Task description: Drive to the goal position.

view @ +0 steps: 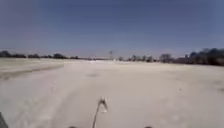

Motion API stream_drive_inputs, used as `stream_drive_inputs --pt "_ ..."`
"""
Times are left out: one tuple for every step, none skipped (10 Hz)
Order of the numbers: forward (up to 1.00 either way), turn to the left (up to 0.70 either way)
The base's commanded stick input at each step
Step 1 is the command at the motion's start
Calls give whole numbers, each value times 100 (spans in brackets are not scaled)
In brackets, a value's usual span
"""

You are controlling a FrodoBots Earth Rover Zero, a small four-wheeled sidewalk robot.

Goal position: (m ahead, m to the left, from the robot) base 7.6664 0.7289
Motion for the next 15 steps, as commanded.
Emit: stream_drive_inputs --pt "70 0" --pt "70 0" --pt "70 0" --pt "70 0" --pt "70 0" --pt "70 0" --pt "70 0" --pt "70 0" --pt "70 0" --pt "70 0" --pt "70 0" --pt "70 0" --pt "70 0" --pt "70 0" --pt "70 0"
